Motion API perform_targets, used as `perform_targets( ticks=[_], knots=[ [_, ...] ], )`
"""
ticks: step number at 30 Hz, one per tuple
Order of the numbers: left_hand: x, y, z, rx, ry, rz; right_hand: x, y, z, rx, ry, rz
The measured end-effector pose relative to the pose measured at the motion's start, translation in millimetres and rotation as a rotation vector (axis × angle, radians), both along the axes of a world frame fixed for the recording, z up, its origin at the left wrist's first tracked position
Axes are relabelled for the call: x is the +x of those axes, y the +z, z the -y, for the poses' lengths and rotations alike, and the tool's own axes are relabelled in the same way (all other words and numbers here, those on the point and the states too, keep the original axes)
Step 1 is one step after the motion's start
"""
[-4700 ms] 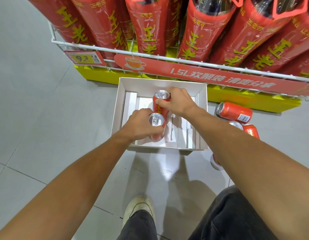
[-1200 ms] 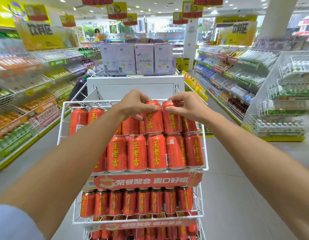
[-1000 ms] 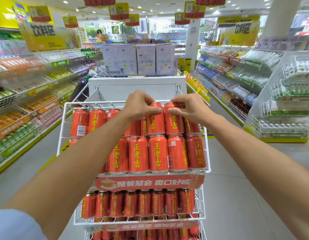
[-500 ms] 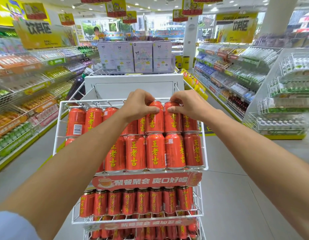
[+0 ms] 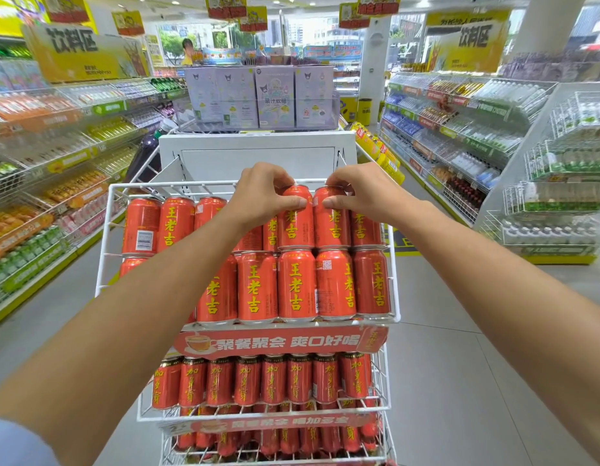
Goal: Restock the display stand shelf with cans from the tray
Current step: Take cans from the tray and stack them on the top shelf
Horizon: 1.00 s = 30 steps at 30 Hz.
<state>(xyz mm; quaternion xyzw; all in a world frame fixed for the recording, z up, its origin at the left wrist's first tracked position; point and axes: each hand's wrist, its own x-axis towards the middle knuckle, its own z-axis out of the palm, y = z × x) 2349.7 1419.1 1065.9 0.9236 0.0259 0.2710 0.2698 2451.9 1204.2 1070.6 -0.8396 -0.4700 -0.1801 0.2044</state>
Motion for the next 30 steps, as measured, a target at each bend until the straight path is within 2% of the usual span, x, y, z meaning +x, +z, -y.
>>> perform_targets(
  ticks=[14, 20, 22, 27, 30],
  knots=[
    [-4.2, 4.1, 16.1, 0.040, 0.091, -0.057, -5.4, 7.1, 1.2, -0.086, -0.012, 0.036],
    [-18.8, 11.0, 13.8, 0.060, 0.129, -0.083, -32.3, 12.8, -1.7, -0.167, -0.145, 0.091],
    [-30.6, 18.3, 3.1, 0.162, 0.152, -0.121, -45.8, 14.8, -1.2, -0.185, -0.200, 0.099],
    [-87.5, 22.0, -19.0, 0.577, 0.145, -0.365, -89.3, 16.0, 6.3, -0.224, -0.302, 0.102],
    [-129.0, 10.2, -23.9, 0.664, 0.068, -0.436, -126.6, 9.5, 6.9, -0.249, -0.331, 0.074]
  ],
)
